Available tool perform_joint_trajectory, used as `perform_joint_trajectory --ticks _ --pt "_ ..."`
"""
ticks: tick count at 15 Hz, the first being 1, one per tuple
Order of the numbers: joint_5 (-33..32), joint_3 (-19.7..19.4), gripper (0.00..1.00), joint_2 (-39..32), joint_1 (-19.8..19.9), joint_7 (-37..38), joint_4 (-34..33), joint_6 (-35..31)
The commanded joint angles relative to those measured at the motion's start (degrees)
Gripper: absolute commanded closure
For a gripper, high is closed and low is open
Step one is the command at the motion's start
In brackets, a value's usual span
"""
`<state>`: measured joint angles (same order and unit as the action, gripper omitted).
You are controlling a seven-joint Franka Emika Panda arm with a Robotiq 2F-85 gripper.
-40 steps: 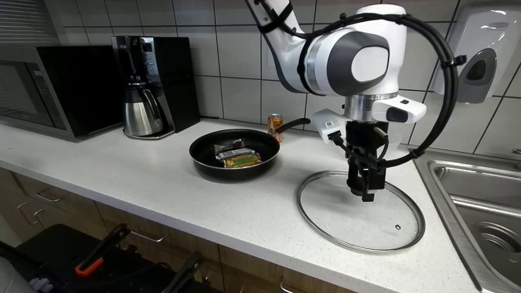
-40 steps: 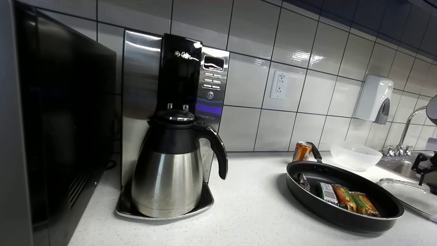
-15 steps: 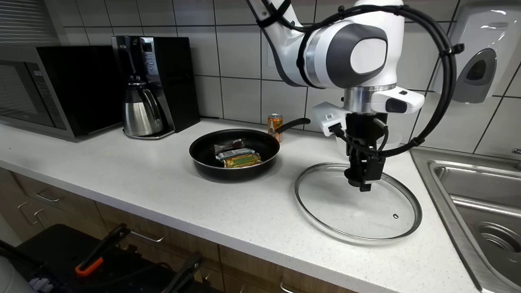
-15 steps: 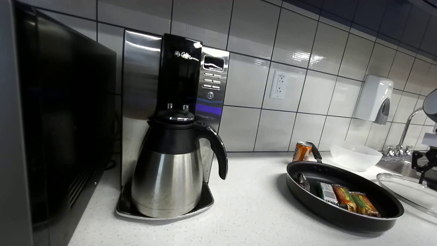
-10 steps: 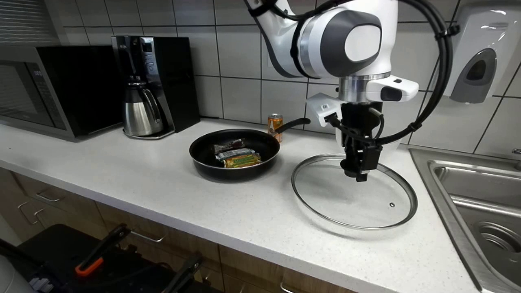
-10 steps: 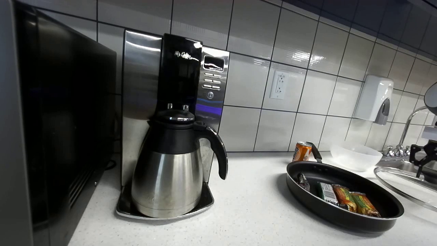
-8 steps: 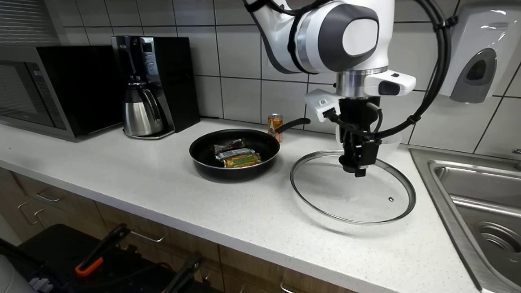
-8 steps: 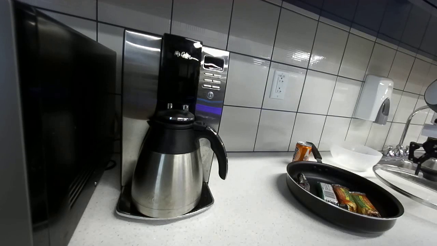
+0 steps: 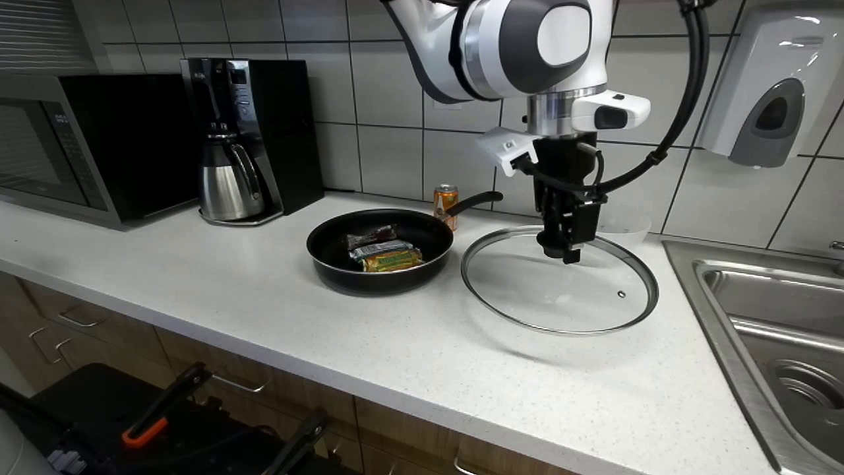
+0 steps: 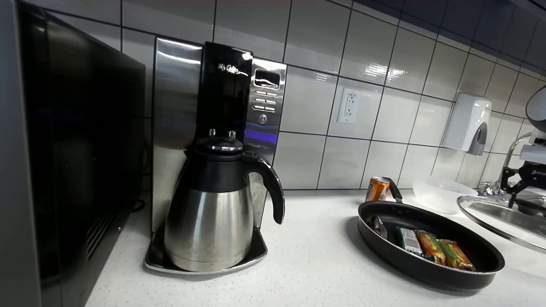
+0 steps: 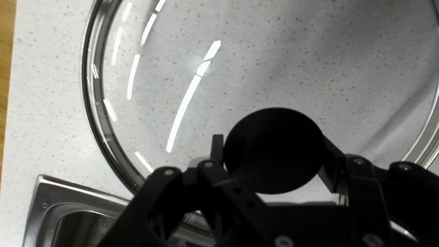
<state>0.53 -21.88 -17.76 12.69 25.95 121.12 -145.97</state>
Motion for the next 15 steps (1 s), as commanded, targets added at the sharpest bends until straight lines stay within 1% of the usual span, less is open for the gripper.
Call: perform_joint_trajectory --ticks 1,15 --pt "-2.27 0.24 0.61 3.83 -1.31 -0.30 0.59 1.40" --pt "-6.10 2.20 0.61 4.46 -7.18 2.00 -0.65 1.77"
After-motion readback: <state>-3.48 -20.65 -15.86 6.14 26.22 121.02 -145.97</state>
